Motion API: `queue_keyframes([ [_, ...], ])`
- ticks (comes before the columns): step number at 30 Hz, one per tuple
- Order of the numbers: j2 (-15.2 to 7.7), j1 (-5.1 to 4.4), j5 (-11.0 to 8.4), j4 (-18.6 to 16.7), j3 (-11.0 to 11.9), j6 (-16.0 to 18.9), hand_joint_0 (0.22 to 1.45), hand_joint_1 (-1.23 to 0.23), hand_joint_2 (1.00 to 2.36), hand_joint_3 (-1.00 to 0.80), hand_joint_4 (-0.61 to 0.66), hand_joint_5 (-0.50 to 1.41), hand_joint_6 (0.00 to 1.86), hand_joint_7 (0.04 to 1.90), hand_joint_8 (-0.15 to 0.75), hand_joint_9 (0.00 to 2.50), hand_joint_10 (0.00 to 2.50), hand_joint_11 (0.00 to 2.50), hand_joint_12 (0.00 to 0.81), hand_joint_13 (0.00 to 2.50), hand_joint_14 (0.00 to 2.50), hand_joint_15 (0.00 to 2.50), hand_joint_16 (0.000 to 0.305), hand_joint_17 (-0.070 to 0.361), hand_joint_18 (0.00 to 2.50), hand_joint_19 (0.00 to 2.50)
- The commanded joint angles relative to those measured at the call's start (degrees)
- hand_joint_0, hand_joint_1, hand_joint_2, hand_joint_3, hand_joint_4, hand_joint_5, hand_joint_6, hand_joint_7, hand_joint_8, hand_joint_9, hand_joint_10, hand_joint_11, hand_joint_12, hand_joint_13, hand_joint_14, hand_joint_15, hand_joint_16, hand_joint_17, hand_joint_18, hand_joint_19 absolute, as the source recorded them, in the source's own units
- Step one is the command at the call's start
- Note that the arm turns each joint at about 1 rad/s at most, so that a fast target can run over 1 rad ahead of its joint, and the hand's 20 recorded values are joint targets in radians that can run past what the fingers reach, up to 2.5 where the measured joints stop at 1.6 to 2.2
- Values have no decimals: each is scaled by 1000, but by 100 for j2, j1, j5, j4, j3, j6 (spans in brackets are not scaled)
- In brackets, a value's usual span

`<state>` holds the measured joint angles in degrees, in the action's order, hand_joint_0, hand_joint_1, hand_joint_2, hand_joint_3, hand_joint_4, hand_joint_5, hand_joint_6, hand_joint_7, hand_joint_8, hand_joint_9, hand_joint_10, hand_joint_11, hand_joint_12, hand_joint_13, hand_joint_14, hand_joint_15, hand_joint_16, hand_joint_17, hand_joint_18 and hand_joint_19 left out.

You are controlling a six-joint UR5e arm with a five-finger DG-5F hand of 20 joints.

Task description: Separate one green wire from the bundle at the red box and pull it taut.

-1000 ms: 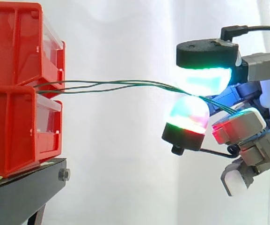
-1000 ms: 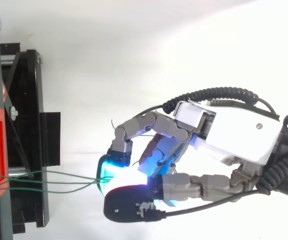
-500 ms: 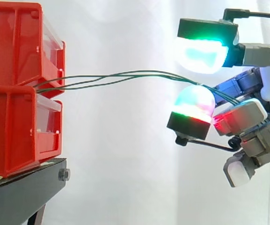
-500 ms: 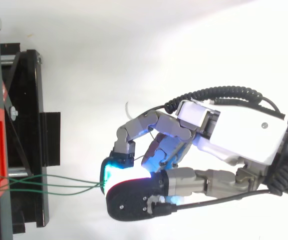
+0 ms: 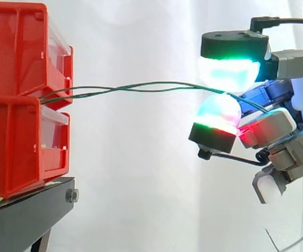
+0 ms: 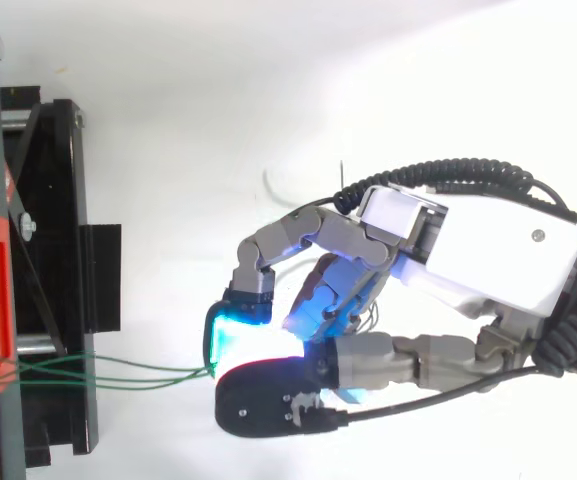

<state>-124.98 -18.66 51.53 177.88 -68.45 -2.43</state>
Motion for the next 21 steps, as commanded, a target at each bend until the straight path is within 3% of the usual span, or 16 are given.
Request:
queue_keyframes([
  [1, 0, 3, -2, 1, -2, -3, 553, -643, 1006, -438, 198, -192, 918, 966, 292, 1188, 17, 1264, 345, 1421, 15, 1410, 58, 131, 785, 707],
  [6, 0, 3, -20, -8, -2, -12, 535, -585, 1001, -480, 201, -189, 914, 954, 297, 1204, 17, 1259, 351, 1431, 15, 1412, 59, 133, 798, 702],
  [17, 0, 3, -38, 1, -2, -12, 599, -651, 1021, -198, 156, -189, 905, 1009, 284, 1196, 19, 1278, 329, 1416, 18, 1435, 57, 128, 778, 714],
  [21, 0, -6, -11, 62, 7, 15, 619, -742, 1017, -74, 130, -190, 919, 999, 312, 1187, 15, 1249, 371, 1424, 14, 1402, 63, 142, 808, 683],
])
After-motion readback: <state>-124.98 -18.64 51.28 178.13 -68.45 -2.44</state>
